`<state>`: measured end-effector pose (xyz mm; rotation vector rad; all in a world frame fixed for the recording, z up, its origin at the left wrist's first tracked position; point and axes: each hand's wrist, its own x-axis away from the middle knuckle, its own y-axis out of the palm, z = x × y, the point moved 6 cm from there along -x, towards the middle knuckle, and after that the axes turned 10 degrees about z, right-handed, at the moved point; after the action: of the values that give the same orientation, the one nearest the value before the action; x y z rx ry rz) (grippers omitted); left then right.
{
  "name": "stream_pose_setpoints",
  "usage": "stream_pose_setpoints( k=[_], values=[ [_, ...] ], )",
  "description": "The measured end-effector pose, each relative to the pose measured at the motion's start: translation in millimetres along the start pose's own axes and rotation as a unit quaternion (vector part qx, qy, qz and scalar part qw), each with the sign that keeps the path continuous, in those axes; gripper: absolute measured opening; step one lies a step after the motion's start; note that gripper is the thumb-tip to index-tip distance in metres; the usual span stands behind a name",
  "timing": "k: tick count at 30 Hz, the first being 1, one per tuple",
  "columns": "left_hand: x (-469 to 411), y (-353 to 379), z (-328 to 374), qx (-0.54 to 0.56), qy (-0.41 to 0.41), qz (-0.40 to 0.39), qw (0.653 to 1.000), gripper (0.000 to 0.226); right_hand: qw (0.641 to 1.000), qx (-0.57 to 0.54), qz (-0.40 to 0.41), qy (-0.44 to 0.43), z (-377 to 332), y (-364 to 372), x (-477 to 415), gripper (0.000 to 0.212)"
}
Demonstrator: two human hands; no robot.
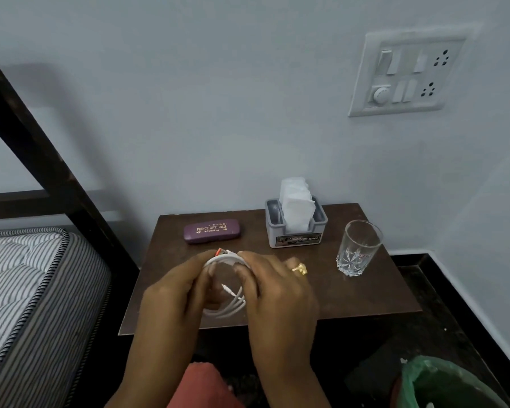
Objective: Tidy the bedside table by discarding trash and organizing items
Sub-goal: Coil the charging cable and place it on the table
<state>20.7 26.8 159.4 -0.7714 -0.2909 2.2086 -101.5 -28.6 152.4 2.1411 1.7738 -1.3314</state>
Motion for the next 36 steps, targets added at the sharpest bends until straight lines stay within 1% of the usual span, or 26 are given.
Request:
stream_pose_setpoints(
  k=[1, 2, 4, 6, 8, 9, 10, 11, 12, 13, 14, 15, 16, 17, 18, 19, 20, 21, 22, 23, 25, 27, 29, 31, 32, 36],
  values=[
    [1.3, 0.8, -2.7, 0.031, -0.021, 0.008, 0.999, 0.023, 1.0, 0.003, -0.02, -0.001, -0.3, 2.1, -1.4, 0.028],
    [2.3, 1.8, -5.5, 0.056, -0.041, 0.012, 0.998, 0.021, 0.999, -0.02, -0.042, 0.016, 0.6, 3.9, -3.5, 0.028],
    [3.2, 4.3, -14.9, 0.089, -0.079, 0.013, 0.993, 0.021, 0.986, -0.096, -0.111, 0.08, 9.7, 13.8, -3.0, 0.019],
    [4.7, 8.4, -23.0, 0.113, -0.117, -0.006, 0.987, 0.022, 0.973, -0.13, -0.149, 0.115, 18.0, 19.5, -0.1, 0.01],
    [9.9, 10.8, -26.0, 0.146, -0.147, -0.009, 0.978, 0.027, 0.965, -0.158, -0.146, 0.149, 24.1, 19.1, 2.6, 0.009],
    [13.9, 9.0, -28.7, 0.163, -0.168, 0.012, 0.972, 0.03, 0.96, -0.173, -0.136, 0.171, 26.4, 18.3, 3.5, 0.01],
    [17.6, 5.4, -33.5, 0.175, -0.204, 0.052, 0.962, 0.029, 0.955, -0.19, -0.118, 0.197, 28.9, 16.9, 4.0, 0.011],
    [23.4, 1.2, -41.7, 0.186, -0.255, 0.098, 0.944, 0.026, 0.947, -0.21, -0.09, 0.225, 31.2, 15.0, 4.0, 0.012],
    [32.0, 1.1, -50.4, 0.193, -0.322, 0.121, 0.919, 0.028, 0.935, -0.237, -0.059, 0.259, 33.7, 13.9, 4.6, 0.012],
    [42.8, 9.7, -57.2, 0.2, -0.403, 0.095, 0.888, 0.038, 0.913, -0.273, -0.033, 0.301, 36.5, 14.4, 5.7, 0.012],
    [53.8, 23.3, -58.2, 0.223, -0.473, 0.035, 0.852, 0.045, 0.885, -0.311, -0.019, 0.345, 38.6, 16.3, 7.6, 0.012],
    [61.9, 36.4, -52.5, 0.272, -0.516, -0.018, 0.812, 0.047, 0.857, -0.343, -0.018, 0.383, 39.8, 19.9, 10.3, 0.011],
    [65.5, 44.6, -47.0, 0.323, -0.535, -0.04, 0.779, 0.045, 0.834, -0.367, -0.026, 0.411, 39.6, 23.7, 13.2, 0.012],
    [63.9, 47.6, -45.5, 0.371, -0.534, -0.025, 0.76, 0.042, 0.821, -0.376, -0.039, 0.428, 38.7, 26.2, 15.9, 0.012],
    [57.7, 44.6, -48.0, 0.413, -0.513, 0.01, 0.752, 0.039, 0.82, -0.372, -0.051, 0.433, 38.3, 27.1, 17.6, 0.012],
    [49.6, 37.4, -51.1, 0.439, -0.489, 0.051, 0.752, 0.037, 0.825, -0.36, -0.064, 0.43, 38.6, 27.2, 18.7, 0.012],
    [40.2, 29.7, -53.3, 0.444, -0.465, 0.083, 0.761, 0.035, 0.832, -0.348, -0.077, 0.424, 38.8, 26.9, 19.7, 0.011],
    [32.7, 23.3, -52.8, 0.437, -0.445, 0.093, 0.776, 0.035, 0.837, -0.341, -0.093, 0.417, 38.3, 26.6, 20.5, 0.01],
    [26.0, 19.3, -49.9, 0.418, -0.428, 0.084, 0.797, 0.034, 0.846, -0.33, -0.108, 0.406, 37.6, 26.6, 21.1, 0.009],
    [20.3, 16.6, -45.2, 0.385, -0.409, 0.067, 0.825, 0.033, 0.863, -0.306, -0.121, 0.383, 36.7, 26.3, 20.4, 0.009],
    [10.7, 13.5, -28.1, 0.304, -0.35, 0.013, 0.886, 0.031, 0.911, -0.228, -0.135, 0.316, 34.6, 26.1, 17.2, 0.011],
    [5.4, 13.7, -13.4, 0.239, -0.298, -0.042, 0.923, 0.029, 0.94, -0.183, -0.123, 0.261, 33.2, 26.3, 13.9, 0.013],
    [1.8, 14.7, -6.0, 0.191, -0.258, -0.089, 0.943, 0.034, 0.96, -0.153, -0.099, 0.214, 33.4, 26.1, 11.7, 0.013],
    [-1.2, 13.6, -1.7, 0.114, -0.19, -0.134, 0.966, 0.044, 0.975, -0.115, -0.08, 0.172, 33.0, 24.4, 10.9, 0.012],
    [-1.9, 13.2, 0.9, 0.081, -0.154, -0.151, 0.973, 0.047, 0.978, -0.108, -0.069, 0.165, 34.2, 23.6, 10.6, 0.012],
    [3.0, 12.4, 7.9, -0.013, -0.072, -0.175, 0.982, 0.052, 0.961, -0.16, -0.044, 0.219, 42.8, 20.0, 10.0, 0.009]
  ],
)
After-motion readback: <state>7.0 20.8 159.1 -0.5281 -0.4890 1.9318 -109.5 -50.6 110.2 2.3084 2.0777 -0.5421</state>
